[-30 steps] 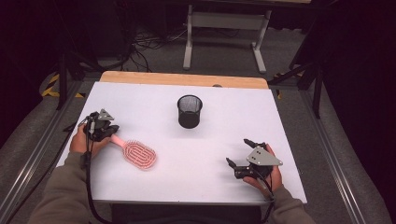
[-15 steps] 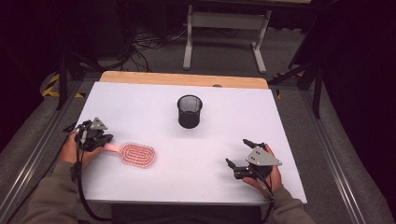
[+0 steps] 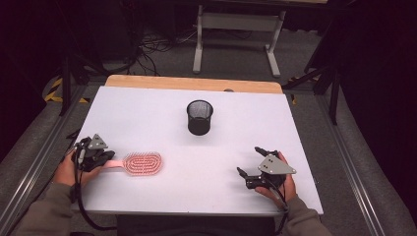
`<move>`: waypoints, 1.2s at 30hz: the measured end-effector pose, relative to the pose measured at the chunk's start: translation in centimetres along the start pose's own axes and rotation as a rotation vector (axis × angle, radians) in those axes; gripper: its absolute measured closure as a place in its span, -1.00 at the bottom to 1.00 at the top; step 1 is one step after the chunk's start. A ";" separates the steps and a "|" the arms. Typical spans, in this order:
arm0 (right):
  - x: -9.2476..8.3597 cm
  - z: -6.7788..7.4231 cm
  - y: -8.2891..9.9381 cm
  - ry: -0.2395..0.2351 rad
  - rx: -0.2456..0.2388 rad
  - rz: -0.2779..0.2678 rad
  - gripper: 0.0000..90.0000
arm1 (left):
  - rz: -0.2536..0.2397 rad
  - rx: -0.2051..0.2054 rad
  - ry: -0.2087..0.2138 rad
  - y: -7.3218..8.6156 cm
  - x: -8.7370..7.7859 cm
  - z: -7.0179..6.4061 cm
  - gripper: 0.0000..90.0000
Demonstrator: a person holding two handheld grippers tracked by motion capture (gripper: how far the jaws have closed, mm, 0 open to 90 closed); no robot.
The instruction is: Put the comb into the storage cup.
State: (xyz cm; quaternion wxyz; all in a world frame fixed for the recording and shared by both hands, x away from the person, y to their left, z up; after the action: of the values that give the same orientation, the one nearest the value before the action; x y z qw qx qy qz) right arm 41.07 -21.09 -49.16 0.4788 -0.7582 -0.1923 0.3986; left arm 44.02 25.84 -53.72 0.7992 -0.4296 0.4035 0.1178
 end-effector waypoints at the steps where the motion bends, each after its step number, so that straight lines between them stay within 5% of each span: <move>1: 0.0 0.0 -0.1 -0.001 0.006 -0.004 -0.78 | 0.000 0.005 -0.003 0.1 -0.1 -0.2 0.96; 12: 0.1 0.2 -0.1 -0.033 0.024 -0.006 -0.77 | 0.015 0.049 0.000 0.9 -1.2 -1.3 0.96; 36: 0.3 0.3 0.1 -0.037 0.026 0.009 -0.77 | 0.001 0.057 0.047 2.6 -3.2 -3.2 0.96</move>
State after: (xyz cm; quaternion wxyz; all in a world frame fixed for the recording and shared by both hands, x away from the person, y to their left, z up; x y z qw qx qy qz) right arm 41.01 -20.80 -49.38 0.4833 -0.7451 -0.1925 0.4172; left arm 38.81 25.39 -53.81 0.8015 -0.4089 0.4254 0.0966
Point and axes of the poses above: each handheld gripper's, and its own axes: x roughly forward along the jaws, y roughly out of its underside, z roughly to its left, the point moved 9 cm from there along x, roughly forward along the jaws, and after that the axes turned 11 degrees about -y, right-handed, at the moved point
